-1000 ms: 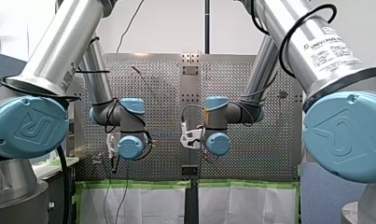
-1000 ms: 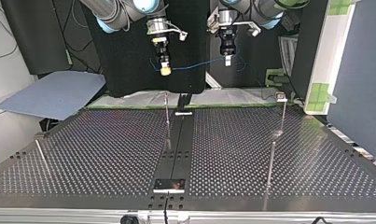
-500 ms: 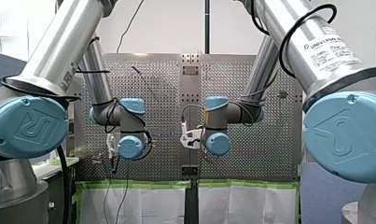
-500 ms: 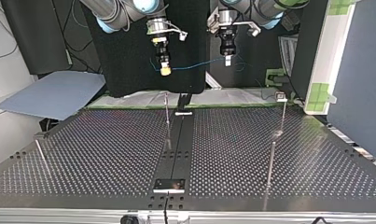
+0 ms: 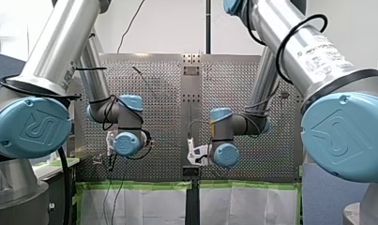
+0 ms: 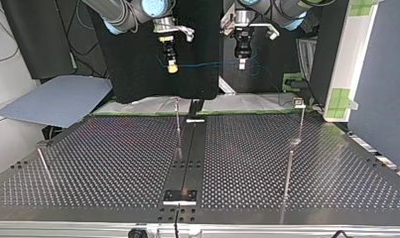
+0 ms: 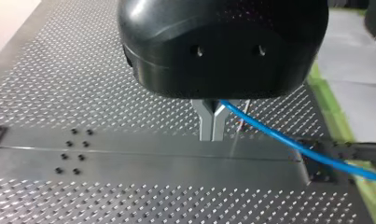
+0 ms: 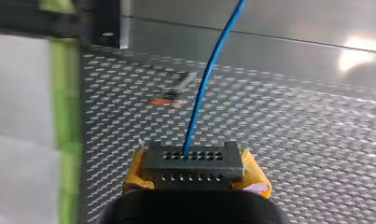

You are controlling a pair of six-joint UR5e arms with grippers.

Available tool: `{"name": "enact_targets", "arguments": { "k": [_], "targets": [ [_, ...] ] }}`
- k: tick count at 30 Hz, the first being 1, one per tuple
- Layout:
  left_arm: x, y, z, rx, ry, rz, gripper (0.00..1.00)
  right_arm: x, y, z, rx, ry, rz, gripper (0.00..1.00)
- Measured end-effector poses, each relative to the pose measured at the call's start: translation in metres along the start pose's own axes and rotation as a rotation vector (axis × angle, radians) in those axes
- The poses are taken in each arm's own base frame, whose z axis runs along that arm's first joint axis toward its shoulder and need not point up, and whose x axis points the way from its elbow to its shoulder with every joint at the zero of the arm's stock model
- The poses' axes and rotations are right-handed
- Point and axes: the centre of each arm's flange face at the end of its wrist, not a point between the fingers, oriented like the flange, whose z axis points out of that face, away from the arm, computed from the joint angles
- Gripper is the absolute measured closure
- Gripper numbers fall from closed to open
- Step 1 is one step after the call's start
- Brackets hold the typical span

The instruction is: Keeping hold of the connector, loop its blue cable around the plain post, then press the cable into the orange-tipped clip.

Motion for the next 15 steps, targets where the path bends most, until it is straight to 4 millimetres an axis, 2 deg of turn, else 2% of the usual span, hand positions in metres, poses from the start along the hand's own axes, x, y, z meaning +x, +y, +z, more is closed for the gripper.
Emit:
{"name": "enact_targets", "arguments": {
  "k": [6,15],
  "targets": [
    [0.0039,0.0015,-0.0042,0.009,0.041,0.022,1.0,-0.01,0.0009,-0.0054,0.004,-0.058,-0.015,1.0],
    [0.0047,0.0031,-0.0055,0.004,0.048,0.024,1.0,-0.0106,0.0016,-0.0059,0.003,-0.069,-0.016,1.0]
  ]
}}
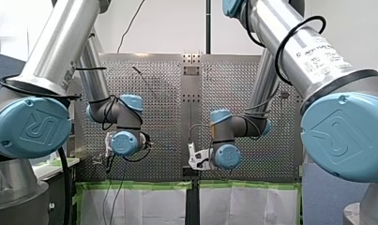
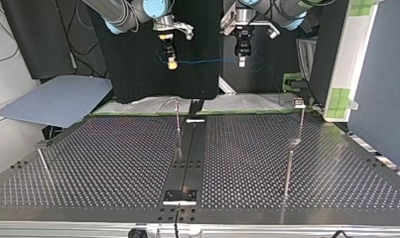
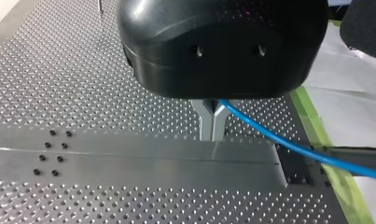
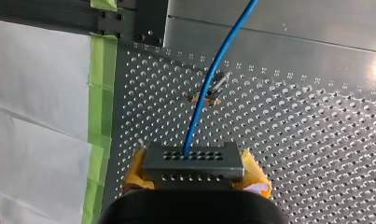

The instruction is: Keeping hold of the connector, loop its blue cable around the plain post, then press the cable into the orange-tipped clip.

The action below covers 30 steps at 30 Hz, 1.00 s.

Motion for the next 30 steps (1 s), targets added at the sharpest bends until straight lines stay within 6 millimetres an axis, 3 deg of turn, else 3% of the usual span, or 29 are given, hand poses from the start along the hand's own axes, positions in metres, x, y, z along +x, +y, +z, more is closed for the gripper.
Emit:
{"name": "enact_targets", "arguments": {
  "k": [5,12,22,30],
  "targets": [
    [-0.014,0.0,0.005,-0.018,-0.039,-0.048,1.0,0.022,0.0,0.008,-0.02,0.026,0.024,1.0],
    [-0.036,0.007,0.012,-0.07,-0.063,-0.096,1.0,0.074,0.001,0.024,-0.001,0.089,0.102,1.0],
    [-0.084,0.038,0.04,-0.209,-0.114,-0.159,1.0,0.15,0.003,0.036,0.043,0.174,0.159,1.0],
    [-0.133,0.049,0.064,-0.228,-0.181,-0.235,1.0,0.214,0.012,0.038,0.042,0.244,0.173,1.0]
  ]
}}
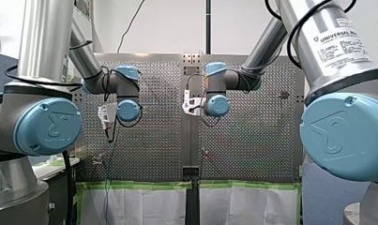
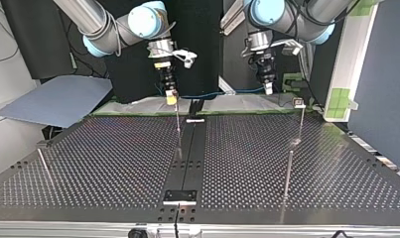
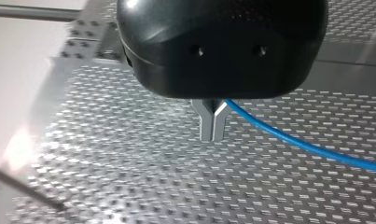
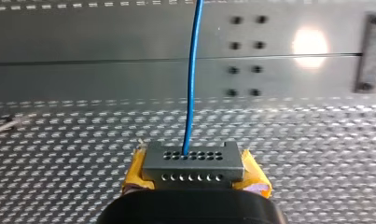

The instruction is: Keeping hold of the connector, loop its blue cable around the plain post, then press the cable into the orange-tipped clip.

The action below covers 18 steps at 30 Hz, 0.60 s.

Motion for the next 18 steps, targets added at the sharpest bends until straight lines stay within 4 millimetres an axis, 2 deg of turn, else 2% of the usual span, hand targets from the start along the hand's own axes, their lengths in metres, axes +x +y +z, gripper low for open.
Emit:
{"name": "enact_targets", "arguments": {
  "k": [11,15,18],
  "targets": [
    [-0.076,-0.019,0.023,-0.027,-0.1,-0.08,1.0,0.091,-0.001,0.013,0.039,0.096,0.018,1.0],
    [-0.101,-0.022,0.028,-0.046,-0.132,-0.1,1.0,0.124,0.001,0.011,0.053,0.123,0.025,1.0],
    [-0.12,-0.023,0.031,-0.059,-0.155,-0.114,1.0,0.142,0.003,0.008,0.06,0.133,0.027,1.0]
  ]
}}
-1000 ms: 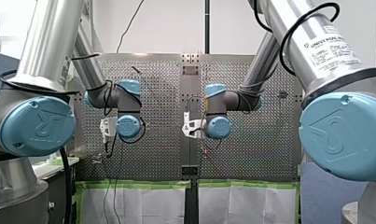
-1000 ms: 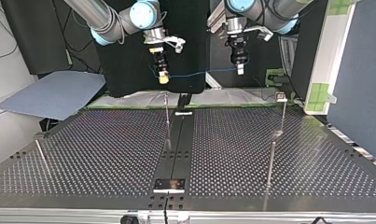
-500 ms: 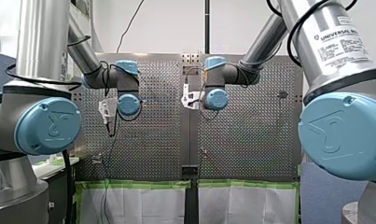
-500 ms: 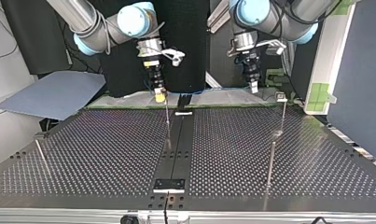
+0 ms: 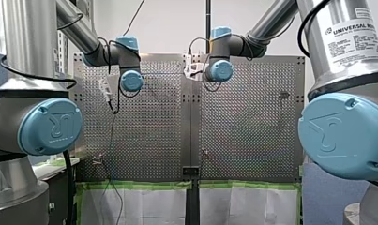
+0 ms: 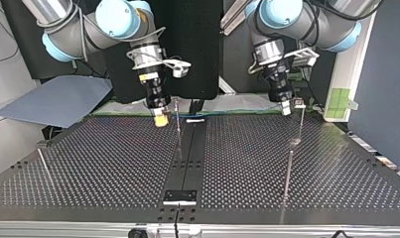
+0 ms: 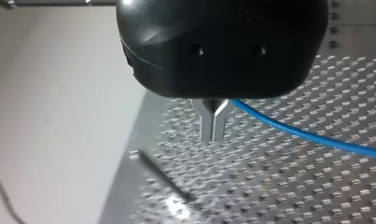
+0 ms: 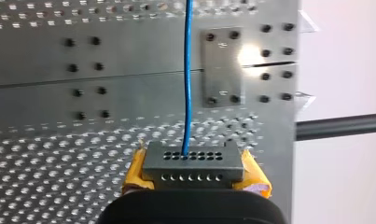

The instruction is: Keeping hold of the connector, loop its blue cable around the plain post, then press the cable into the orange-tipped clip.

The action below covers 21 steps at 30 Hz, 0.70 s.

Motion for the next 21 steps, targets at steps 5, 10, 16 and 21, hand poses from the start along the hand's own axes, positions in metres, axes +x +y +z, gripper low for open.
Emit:
{"name": "enact_targets", "arguments": {
  "k": [5,10,16,21],
  "targets": [
    [-0.035,-0.008,0.008,-0.006,-0.04,-0.023,1.0,0.021,0.003,-0.005,0.018,0.001,0.0,1.0],
    [-0.073,-0.017,0.013,-0.002,-0.081,-0.043,1.0,0.022,0.003,-0.006,0.047,-0.021,-0.006,1.0],
    [-0.114,-0.025,0.018,0.015,-0.119,-0.062,1.0,0.011,-0.001,0.002,0.091,-0.047,-0.013,1.0],
    [-0.12,-0.031,0.029,0.024,-0.106,-0.045,1.0,0.02,-0.004,0.009,0.112,-0.034,-0.008,1.0]
  ]
}}
